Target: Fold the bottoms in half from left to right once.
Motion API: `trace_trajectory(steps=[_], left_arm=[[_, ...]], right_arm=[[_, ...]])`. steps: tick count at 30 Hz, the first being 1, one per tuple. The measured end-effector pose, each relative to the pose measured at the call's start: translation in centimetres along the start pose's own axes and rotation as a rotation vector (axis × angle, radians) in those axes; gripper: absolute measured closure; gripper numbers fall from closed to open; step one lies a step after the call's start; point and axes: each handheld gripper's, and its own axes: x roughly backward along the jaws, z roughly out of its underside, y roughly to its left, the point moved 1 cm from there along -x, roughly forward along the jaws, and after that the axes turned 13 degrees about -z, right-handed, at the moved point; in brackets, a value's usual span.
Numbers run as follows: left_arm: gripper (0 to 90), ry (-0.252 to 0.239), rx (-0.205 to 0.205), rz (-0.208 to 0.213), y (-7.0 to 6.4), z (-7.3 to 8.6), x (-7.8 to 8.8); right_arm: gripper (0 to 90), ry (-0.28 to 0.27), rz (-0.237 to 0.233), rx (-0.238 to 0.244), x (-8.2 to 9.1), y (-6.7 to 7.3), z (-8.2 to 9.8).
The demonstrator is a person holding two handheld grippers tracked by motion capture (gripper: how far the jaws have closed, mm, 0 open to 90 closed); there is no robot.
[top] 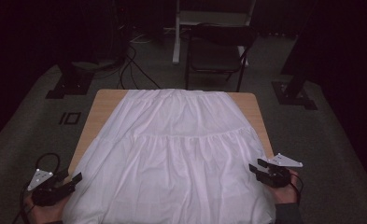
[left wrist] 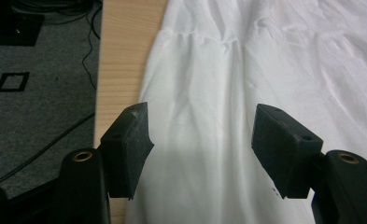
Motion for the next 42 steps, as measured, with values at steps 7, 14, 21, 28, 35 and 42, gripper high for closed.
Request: trace_trajectory(steps=[7, 14, 21, 28, 35, 42], left_arm=[[35.2, 0.049, -0.035, -0.008, -1.7, 0.4, -1.3], [37.3, 0.089, -0.067, -0.107, -2.1, 0.7, -1.7], [36.3, 0.145, -0.077, -0.184, -1.7, 1.2, -2.3], [26.4, 0.161, -0.097, -0.237, -1.7, 1.7, -2.1], [15.9, 0.188, -0.040, -0.168, -1.8, 2.1, -2.1], [15.9, 0.212, -0.112, -0.200, -2.4, 2.2, -2.5]], right_arm=[[46.2, 0.039, -0.017, 0.024, -1.6, 1.0, 0.5], [46.1, 0.102, -0.004, 0.035, -2.9, 1.1, 1.4], [45.6, 0.144, 0.000, 0.047, -3.6, 1.5, 2.0], [43.5, 0.153, 0.002, 0.043, -3.7, 1.6, 2.5], [41.9, 0.146, -0.008, 0.022, -3.5, 1.6, 2.8], [36.2, 0.141, -0.023, 0.010, -3.4, 1.8, 3.1]])
